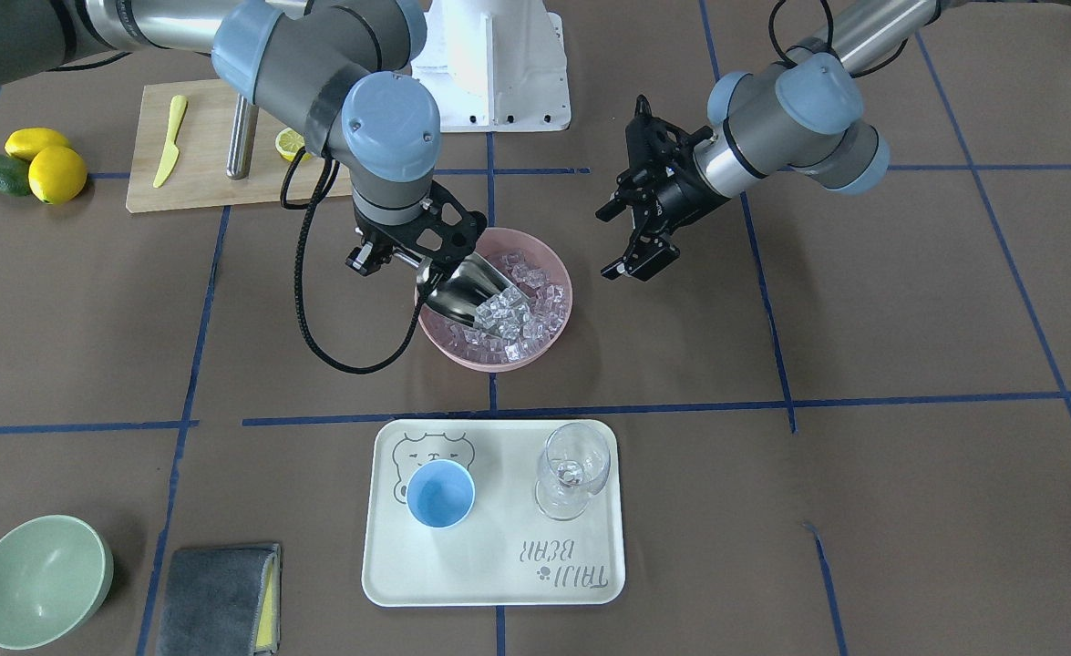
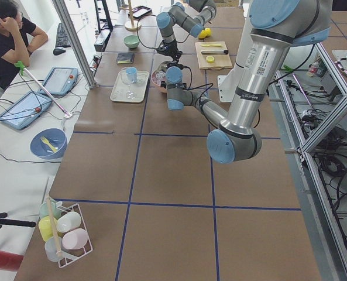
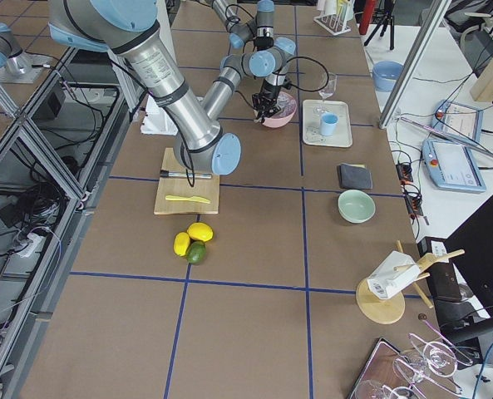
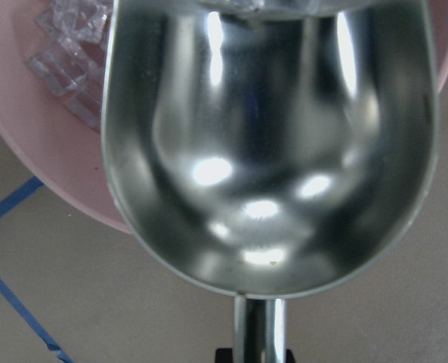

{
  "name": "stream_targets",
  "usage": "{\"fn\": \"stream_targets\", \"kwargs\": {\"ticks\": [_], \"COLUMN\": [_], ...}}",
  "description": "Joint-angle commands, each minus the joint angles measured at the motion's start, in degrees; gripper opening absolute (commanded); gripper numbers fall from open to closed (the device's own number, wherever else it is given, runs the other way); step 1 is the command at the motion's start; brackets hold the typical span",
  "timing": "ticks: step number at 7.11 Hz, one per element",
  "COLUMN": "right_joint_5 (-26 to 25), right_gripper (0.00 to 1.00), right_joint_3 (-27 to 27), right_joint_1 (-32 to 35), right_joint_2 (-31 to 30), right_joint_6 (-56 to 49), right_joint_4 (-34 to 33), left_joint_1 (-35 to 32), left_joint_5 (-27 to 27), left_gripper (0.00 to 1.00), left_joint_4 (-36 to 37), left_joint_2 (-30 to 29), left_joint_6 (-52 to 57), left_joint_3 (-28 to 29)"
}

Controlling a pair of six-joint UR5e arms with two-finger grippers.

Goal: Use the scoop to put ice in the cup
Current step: 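Carry the ice-filled scoop with the right gripper to the blue cup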

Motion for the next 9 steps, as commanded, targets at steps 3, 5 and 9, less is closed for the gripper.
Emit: {"fn": "stream_targets", "kwargs": {"ticks": [3,5,9], "right_joint_5": [1.29,1.29,5.33], "right_gripper": [0.0,0.0,0.0], "right_joint_3": [5.86,7.7,6.75], "right_joint_1": [0.87,1.13,6.04], "right_joint_2": [-2.86,-3.81,-6.73], "right_joint_6": [4.46,7.61,11.77], "right_joint_4": [0.1,0.62,8.55], "left_joint_1": [-0.05,-0.05,-0.14], "left_joint_5": [-0.05,-0.05,-0.14], "left_gripper": [1.0,1.0,1.0], "left_joint_4": [0.11,0.11,0.11], "left_joint_2": [0.09,0.09,0.18], "left_joint_6": [0.0,0.0,0.0], "left_joint_3": [-0.63,-0.54,-0.54]}}
